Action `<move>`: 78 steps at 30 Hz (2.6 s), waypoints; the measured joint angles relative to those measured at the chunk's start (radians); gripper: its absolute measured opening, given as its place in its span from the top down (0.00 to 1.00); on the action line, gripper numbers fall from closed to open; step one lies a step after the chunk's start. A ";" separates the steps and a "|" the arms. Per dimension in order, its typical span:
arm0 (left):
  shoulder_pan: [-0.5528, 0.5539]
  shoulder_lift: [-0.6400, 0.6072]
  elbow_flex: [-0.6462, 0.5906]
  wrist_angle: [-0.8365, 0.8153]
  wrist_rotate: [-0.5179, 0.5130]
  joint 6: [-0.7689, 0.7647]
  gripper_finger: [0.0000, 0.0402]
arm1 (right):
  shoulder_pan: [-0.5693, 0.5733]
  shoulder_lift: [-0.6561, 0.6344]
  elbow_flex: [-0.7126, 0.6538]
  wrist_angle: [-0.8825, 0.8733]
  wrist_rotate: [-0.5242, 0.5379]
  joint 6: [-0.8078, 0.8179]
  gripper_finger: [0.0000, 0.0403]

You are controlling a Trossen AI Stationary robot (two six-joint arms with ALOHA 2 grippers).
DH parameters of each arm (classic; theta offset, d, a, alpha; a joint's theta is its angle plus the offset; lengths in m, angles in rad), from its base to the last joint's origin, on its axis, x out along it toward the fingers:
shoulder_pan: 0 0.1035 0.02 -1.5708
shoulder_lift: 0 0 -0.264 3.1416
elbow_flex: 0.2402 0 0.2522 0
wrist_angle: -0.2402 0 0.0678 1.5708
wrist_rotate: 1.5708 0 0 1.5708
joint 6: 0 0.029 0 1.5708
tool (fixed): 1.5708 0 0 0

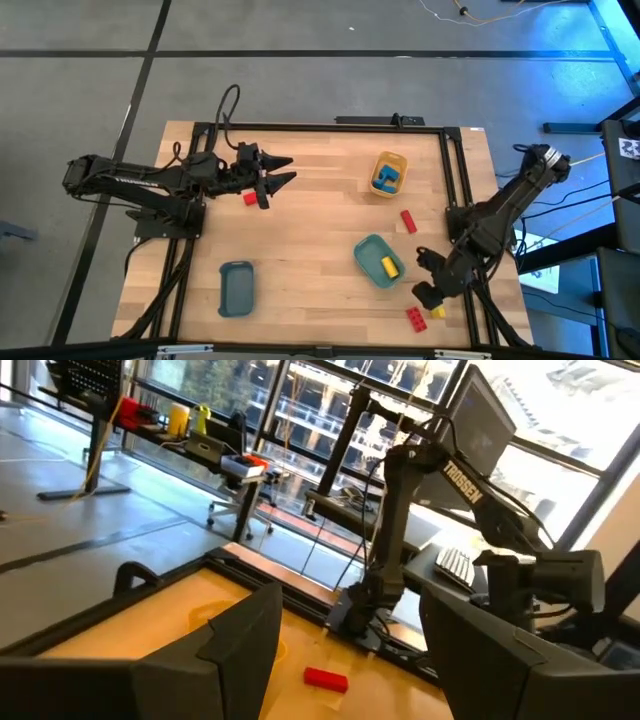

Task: Sort & place blocks by color
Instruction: Put the yellow block into the green bin

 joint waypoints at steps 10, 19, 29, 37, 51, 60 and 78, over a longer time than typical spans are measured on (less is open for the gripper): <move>0.000 0.000 0.000 -0.001 0.002 0.000 0.43 | 0.114 0.094 0.000 0.010 -0.009 0.350 0.34; 0.000 0.000 0.000 -0.002 0.009 0.000 0.43 | 0.127 0.210 0.000 0.009 -0.051 0.367 0.34; 0.000 -0.001 0.000 0.010 0.009 0.000 0.43 | 0.131 0.231 0.000 -0.017 -0.051 0.366 0.34; 0.000 -0.001 0.000 0.013 0.009 0.000 0.43 | 0.131 0.278 0.000 -0.015 -0.056 0.348 0.40; 0.000 -0.001 0.000 0.013 0.005 0.001 0.43 | 0.129 0.281 0.000 -0.016 -0.055 0.349 0.46; 0.000 -0.001 0.000 0.013 0.003 0.022 0.43 | 0.097 0.281 0.000 -0.025 -0.049 0.328 0.46; 0.033 -0.001 0.000 0.013 0.032 -0.009 0.43 | 0.092 0.281 0.000 -0.002 -0.084 0.318 0.46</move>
